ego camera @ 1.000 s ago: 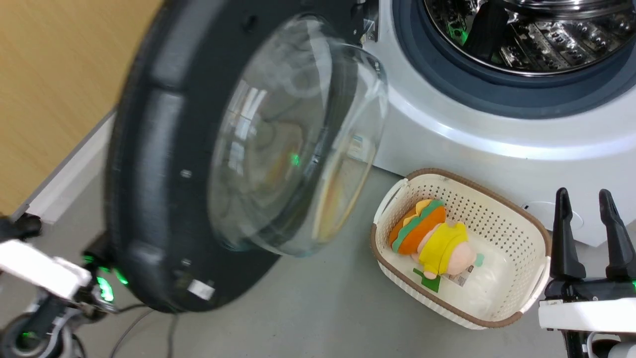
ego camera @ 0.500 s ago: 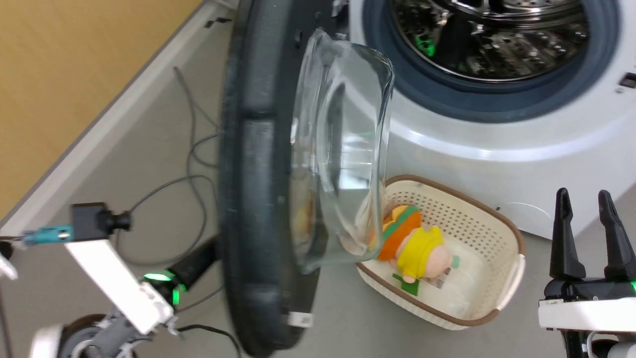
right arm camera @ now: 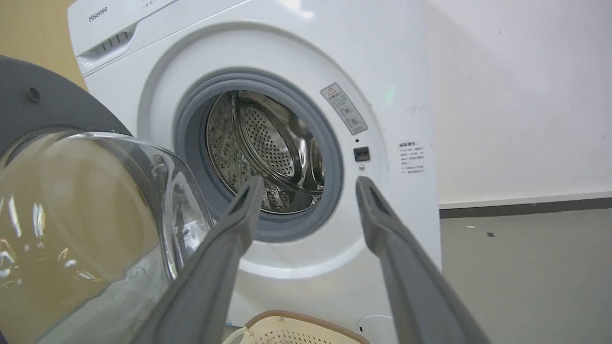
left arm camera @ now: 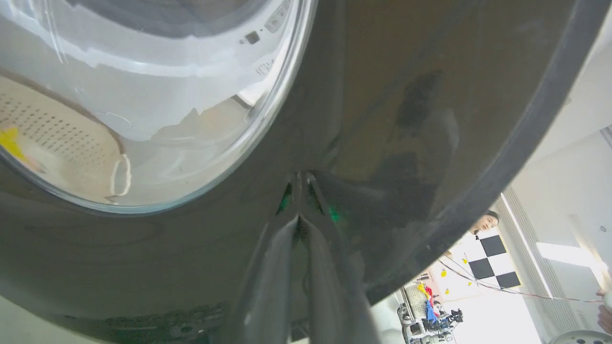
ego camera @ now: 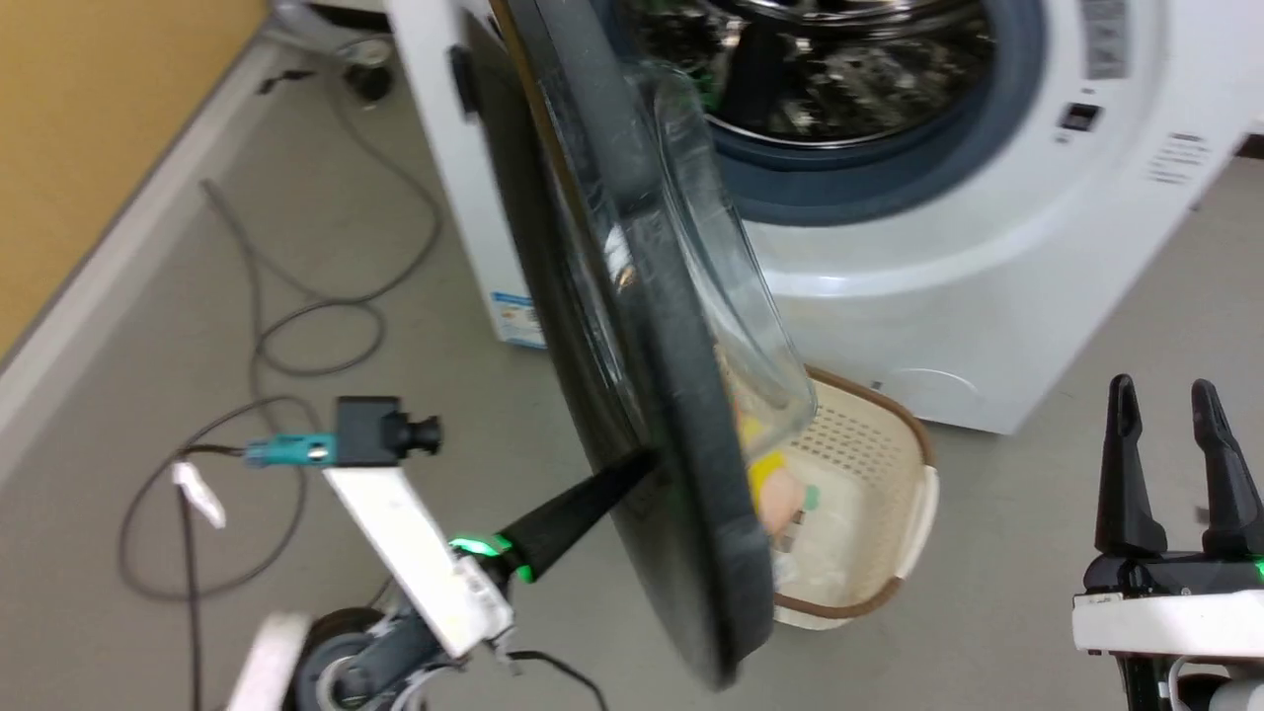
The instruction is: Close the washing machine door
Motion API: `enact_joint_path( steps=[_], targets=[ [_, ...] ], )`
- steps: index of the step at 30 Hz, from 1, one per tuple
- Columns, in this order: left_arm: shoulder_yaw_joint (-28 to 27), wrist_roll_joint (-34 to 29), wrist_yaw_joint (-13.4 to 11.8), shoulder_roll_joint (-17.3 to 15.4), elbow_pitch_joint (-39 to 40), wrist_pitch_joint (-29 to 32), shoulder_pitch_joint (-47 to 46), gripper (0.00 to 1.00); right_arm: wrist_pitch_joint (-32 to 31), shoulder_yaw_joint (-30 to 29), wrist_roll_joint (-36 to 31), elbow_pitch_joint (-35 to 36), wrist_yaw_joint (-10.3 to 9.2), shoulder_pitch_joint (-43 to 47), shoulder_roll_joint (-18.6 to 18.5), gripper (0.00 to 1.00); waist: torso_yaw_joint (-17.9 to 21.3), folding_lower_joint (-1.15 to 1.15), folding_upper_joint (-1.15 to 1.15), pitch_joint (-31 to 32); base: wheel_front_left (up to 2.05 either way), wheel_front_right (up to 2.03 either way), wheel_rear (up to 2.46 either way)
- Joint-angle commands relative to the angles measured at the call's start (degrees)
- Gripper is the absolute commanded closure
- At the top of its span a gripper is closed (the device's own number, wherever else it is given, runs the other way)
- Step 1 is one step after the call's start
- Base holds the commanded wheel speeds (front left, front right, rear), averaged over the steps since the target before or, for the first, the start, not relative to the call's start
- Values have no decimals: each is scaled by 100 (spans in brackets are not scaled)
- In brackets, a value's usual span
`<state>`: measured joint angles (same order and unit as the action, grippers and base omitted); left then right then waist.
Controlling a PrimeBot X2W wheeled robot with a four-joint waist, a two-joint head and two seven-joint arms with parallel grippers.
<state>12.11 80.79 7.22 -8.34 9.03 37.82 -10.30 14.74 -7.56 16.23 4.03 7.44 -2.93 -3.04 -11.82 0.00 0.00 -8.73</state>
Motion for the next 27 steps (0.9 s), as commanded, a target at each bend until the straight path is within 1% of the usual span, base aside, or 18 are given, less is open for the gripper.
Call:
enact_joint_path(
  steps=[1, 7, 12, 14, 15, 17, 23, 27],
  targets=[
    [95, 10, 26, 32, -28, -54, -117, 100, 26, -11, 49, -11, 5, -59, 16, 0, 162, 0, 0, 12, 0, 0, 0],
    [769, -89, 26, 72, -499, -571, -515, 100, 26, 7, 71, -20, 5, -71, 16, 0, 494, 0, 0, -29, 0, 0, 0],
    [1278, -186, 26, 75, -879, -1114, -889, 100, 26, 42, 93, -36, 5, -116, 16, 0, 747, 0, 0, -73, 0, 0, 0],
    [1479, -127, 26, 81, -984, -1294, -984, 100, 26, 46, 93, -49, 5, -115, 16, 0, 817, 0, 0, -80, 0, 0, 0],
    [1779, -111, 26, 56, -1154, -1561, -1122, 100, 26, 55, 64, -62, 5, -111, 16, 0, 891, 0, 0, -92, 0, 0, 0],
    [1972, -61, 26, 48, -1261, -1709, -1187, 100, 26, 69, 54, -76, 5, -117, 16, 0, 942, 0, 0, -89, 0, 0, 0],
    [2426, -5, 26, -159, -1427, -2236, -1249, 100, 26, 81, 45, -105, 5, -86, 16, 0, 1024, 0, 0, -15, 0, 0, 0],
    [2636, -177, 26, -378, -1282, -2917, -1260, 100, 26, 77, 58, -123, 5, -14, 16, 0, 1007, 0, 0, 91, 0, 0, 0]
  ],
)
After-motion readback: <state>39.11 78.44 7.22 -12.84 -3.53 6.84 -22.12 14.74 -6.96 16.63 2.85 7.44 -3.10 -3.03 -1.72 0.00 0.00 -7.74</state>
